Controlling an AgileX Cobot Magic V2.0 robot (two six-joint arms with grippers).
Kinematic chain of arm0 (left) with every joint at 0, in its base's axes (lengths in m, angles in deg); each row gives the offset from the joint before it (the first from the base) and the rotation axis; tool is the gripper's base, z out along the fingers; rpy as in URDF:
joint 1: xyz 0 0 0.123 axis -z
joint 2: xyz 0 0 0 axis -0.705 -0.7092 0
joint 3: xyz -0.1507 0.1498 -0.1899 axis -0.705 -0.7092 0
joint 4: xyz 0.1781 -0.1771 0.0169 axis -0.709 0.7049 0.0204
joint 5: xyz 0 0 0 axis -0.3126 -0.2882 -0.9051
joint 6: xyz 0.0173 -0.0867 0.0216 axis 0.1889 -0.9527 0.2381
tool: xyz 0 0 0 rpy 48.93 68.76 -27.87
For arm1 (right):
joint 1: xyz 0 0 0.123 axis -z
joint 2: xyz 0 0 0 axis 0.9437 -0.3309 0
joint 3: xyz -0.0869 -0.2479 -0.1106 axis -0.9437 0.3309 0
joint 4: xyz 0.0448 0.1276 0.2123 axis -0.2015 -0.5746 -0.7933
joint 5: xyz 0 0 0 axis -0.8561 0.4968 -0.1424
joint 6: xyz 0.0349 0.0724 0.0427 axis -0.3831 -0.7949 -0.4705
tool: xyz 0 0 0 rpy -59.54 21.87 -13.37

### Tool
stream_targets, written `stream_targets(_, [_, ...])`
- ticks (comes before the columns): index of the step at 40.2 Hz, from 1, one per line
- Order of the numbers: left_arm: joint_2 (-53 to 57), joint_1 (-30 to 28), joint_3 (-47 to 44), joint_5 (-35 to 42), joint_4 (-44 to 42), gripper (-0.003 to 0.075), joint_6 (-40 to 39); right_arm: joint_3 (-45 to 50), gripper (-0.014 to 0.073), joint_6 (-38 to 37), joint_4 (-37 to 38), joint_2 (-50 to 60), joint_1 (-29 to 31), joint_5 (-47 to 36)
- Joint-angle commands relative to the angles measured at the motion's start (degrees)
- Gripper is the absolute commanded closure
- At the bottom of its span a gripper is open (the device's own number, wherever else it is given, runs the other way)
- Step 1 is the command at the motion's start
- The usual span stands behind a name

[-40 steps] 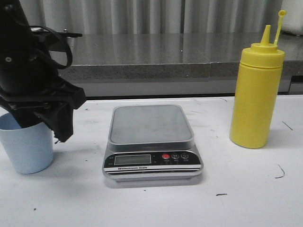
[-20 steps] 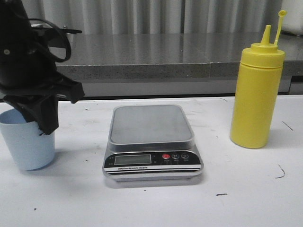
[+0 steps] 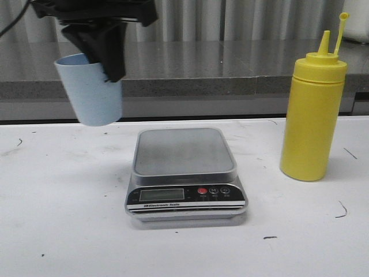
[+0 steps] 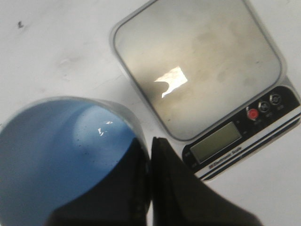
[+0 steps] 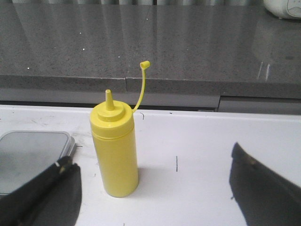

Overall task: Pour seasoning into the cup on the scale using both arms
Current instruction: 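Lift the blue cup with the left gripper and carry it over the scale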

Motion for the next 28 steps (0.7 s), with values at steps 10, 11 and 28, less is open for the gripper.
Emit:
stream_targets(10, [-10.41,7.3,18.08,-2.74,0.59,0.074,0.29,-1.97,-0.0057,-0.05,-0.18,-0.93,0.26,-4.48])
stream_targets(11, [-11.1,7.56,18.86,-2.74,0.59,0.074,0.29,-1.97,-0.0057,-0.05,-0.18,-0.93,0.26,-4.48])
stream_targets(28, [-15.69,8.54,22.71,-4.59,0.75,0.0738,0.46,-1.97,-0.0057,-0.05,-0.18,-0.93,0.26,-4.48])
